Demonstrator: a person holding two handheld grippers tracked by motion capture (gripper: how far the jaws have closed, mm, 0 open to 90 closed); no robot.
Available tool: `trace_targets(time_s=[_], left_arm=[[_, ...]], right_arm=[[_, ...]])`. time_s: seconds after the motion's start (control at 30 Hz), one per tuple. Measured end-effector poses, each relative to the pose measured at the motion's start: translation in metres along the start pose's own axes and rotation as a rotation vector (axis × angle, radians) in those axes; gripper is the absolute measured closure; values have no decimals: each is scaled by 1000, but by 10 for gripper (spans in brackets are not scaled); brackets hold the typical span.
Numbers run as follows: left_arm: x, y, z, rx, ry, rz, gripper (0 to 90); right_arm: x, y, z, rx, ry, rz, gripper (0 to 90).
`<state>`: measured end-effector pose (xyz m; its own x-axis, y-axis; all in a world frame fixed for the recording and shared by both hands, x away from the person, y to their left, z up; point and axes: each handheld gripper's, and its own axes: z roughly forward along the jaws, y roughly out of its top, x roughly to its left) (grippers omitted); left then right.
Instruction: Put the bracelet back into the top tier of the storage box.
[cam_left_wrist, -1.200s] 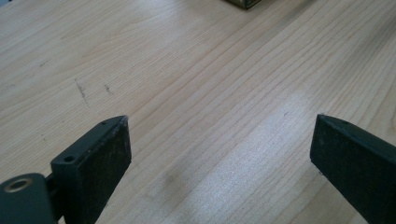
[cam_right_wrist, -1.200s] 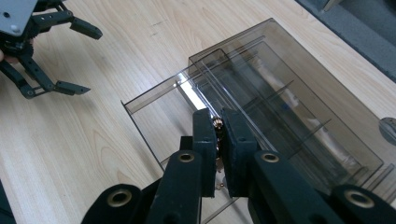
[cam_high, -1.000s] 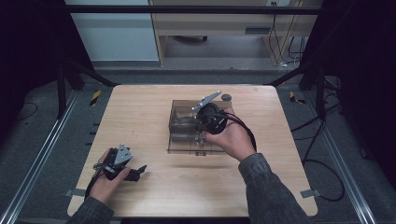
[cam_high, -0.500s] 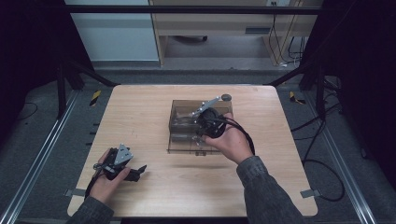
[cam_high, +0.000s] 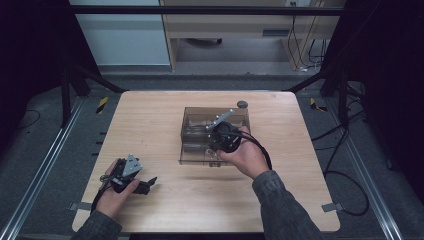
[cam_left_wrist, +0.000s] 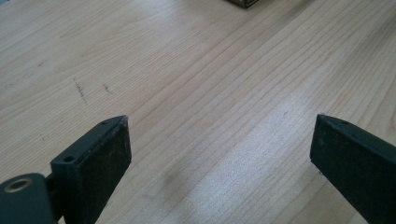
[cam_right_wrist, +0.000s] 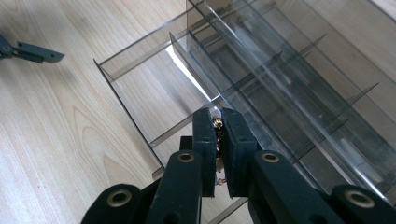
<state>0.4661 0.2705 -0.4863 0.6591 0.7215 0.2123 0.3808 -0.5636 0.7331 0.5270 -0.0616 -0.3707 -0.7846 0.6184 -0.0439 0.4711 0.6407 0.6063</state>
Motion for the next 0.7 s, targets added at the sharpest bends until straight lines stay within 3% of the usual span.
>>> trace_targets(time_s=[0.47, 0.7], left_arm=[[-1, 0, 1, -1, -1, -1, 50], [-1, 0, 0, -3, -2, -1, 49]], right_arm=[[1, -9, 14, 34, 9, 9, 854], [1, -9, 14, 20, 17, 20, 843]])
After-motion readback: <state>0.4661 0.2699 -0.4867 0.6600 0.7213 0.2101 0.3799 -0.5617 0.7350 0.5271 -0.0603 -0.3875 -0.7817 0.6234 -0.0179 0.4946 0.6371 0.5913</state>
